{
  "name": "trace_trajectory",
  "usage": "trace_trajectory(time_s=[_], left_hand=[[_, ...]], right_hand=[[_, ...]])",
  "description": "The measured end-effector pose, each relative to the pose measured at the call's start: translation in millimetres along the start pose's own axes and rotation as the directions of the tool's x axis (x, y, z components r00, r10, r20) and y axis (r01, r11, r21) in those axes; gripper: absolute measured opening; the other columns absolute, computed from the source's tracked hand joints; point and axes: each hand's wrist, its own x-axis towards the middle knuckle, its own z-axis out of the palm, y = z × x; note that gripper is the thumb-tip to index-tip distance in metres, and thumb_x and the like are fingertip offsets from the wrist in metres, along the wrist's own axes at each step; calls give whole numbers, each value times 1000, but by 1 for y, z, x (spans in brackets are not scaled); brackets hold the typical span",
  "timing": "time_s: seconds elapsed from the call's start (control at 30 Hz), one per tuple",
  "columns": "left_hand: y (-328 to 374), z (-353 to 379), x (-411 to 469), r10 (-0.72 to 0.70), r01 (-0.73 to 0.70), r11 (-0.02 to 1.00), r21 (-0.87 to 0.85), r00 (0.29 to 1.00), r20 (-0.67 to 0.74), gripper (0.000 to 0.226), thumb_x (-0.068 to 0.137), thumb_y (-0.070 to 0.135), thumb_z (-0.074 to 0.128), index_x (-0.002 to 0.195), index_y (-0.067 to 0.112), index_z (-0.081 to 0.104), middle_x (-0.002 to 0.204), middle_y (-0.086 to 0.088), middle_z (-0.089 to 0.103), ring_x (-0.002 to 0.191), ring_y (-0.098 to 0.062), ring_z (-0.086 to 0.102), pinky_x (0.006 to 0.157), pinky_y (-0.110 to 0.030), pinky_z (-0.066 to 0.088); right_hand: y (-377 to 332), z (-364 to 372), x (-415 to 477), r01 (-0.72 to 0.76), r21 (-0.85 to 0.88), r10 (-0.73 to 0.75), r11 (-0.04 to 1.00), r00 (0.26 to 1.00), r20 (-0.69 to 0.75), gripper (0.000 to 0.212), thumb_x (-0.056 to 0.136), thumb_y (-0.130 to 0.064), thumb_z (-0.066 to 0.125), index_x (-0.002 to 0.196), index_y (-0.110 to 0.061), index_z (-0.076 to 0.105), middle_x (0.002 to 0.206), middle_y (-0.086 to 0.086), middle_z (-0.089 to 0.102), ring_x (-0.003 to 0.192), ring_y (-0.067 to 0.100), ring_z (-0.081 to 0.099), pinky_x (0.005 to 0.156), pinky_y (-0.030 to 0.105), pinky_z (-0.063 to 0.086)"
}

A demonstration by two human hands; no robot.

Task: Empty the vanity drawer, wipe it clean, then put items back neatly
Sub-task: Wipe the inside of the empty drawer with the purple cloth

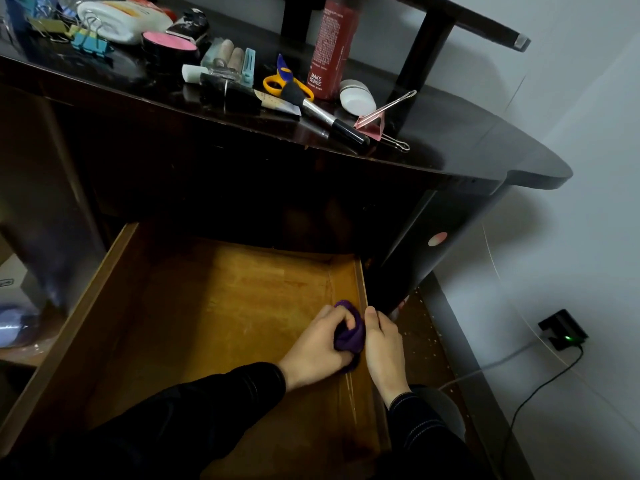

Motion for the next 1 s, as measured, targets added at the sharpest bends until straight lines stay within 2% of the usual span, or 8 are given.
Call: trace_trajectory(time_s=[0.17,0.37,0.43,0.53,0.6,0.77,0.83,1.0], left_hand=[[-21,3,-13,-211,148,952,266,951,225,36,75,12,71,101,20,48,107,3,44,99,-21,52,88,-40,50],[-2,2,-6,-35,32,998,46,998,47,37,66,18,71,93,32,50,101,11,47,92,-2,50,77,-16,44],[-6,6,-12,-32,28,998,52,996,83,38,69,15,70,96,29,48,104,10,46,92,-3,51,78,-18,46],[-19,6,-20,-161,111,973,203,956,247,39,75,11,73,104,18,47,108,3,43,98,-18,51,85,-35,50],[-19,4,-20,-194,129,965,228,938,288,38,75,10,73,104,18,49,106,5,43,98,-16,50,83,-32,49],[4,0,-11,-32,27,999,40,989,141,41,67,14,72,93,34,48,102,11,45,89,-1,48,68,-12,38],[1,3,-16,-14,6,999,49,987,160,40,69,13,72,95,31,46,103,12,43,88,-3,47,69,-14,40],[-15,-1,-25,-174,74,961,265,909,379,37,74,6,73,101,16,49,108,2,44,99,-16,46,84,-31,45]], right_hand=[[0,-1,-1,14,-20,-14,1000,1000,6,47,106,-53,31,111,-23,67,106,2,70,101,24,64,96,50,49],[0,-1,-1,-1,11,1,1000,1000,4,42,107,-50,32,111,-27,66,106,-4,69,104,19,63,95,44,50],[0,-1,-1,-8,3,8,1000,1000,2,46,107,-50,30,120,-24,65,113,-2,69,108,20,62,99,45,48],[0,-1,-2,0,-3,0,1000,1000,2,47,107,-51,29,124,-26,64,116,-2,68,110,19,62,103,46,47],[-1,-1,-3,0,-2,0,1000,1000,9,48,107,-52,28,126,-25,63,117,-2,68,111,20,62,104,48,47],[-1,-2,-1,-22,19,22,1000,1000,9,49,107,-51,30,117,-21,67,107,2,70,102,22,64,97,51,50],[0,-1,-1,-14,7,14,1000,1000,5,48,107,-50,30,114,-21,67,104,1,69,102,22,64,96,49,50],[-1,-1,-3,-4,-2,4,1000,1000,16,48,107,-53,28,121,-26,65,112,0,71,108,24,64,102,51,48]])
